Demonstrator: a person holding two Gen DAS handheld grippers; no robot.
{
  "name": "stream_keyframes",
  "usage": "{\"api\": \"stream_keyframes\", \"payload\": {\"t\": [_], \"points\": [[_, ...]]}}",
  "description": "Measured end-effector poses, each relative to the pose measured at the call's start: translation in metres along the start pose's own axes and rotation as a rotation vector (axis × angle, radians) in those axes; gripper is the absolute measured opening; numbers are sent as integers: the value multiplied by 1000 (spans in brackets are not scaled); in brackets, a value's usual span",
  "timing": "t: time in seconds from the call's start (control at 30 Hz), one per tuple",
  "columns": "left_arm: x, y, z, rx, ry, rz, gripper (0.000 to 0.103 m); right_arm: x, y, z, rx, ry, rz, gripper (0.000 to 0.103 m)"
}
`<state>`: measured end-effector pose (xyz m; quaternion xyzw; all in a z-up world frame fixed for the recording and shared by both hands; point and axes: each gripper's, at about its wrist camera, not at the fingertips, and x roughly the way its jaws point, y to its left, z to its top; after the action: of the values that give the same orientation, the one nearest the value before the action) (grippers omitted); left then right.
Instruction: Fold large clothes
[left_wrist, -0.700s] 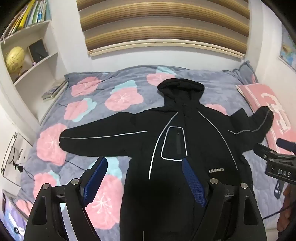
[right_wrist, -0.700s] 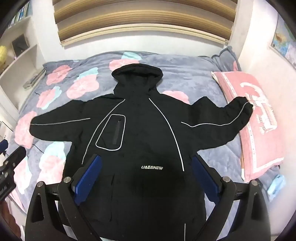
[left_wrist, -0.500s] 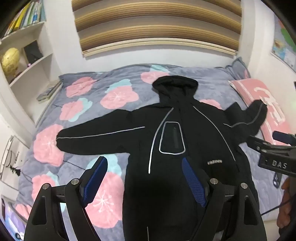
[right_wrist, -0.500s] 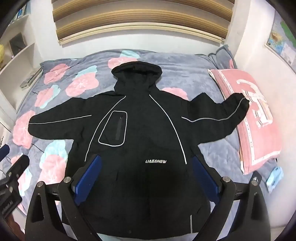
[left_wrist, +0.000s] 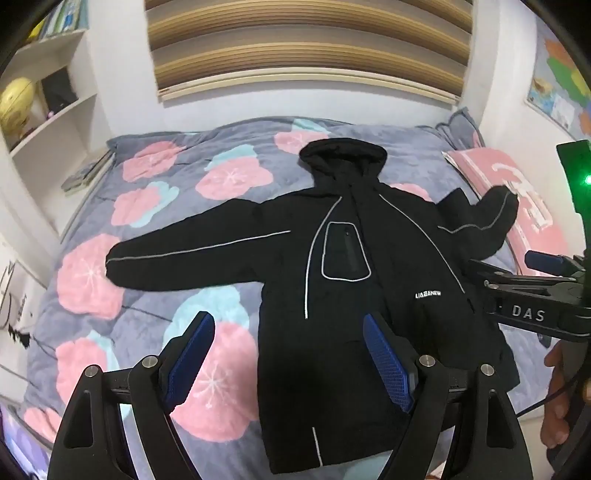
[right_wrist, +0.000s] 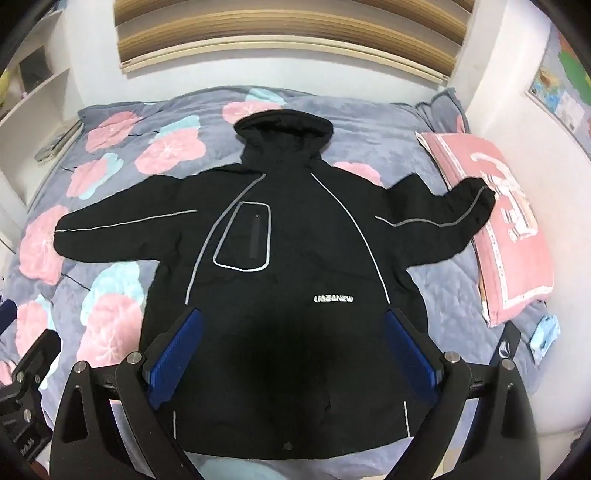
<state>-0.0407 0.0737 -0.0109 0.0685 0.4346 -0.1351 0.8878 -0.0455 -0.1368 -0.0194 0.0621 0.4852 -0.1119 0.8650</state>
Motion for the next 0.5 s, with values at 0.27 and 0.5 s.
{"api": "stream_keyframes", "payload": {"t": [0.27, 0.5], "points": [[-16, -8, 4, -57, -31, 75, 83, -9, -8, 8, -51, -58, 31, 99], [-13, -42, 0, -118, -14, 75, 83, -6, -40, 2, -59, -59, 50, 99]]}}
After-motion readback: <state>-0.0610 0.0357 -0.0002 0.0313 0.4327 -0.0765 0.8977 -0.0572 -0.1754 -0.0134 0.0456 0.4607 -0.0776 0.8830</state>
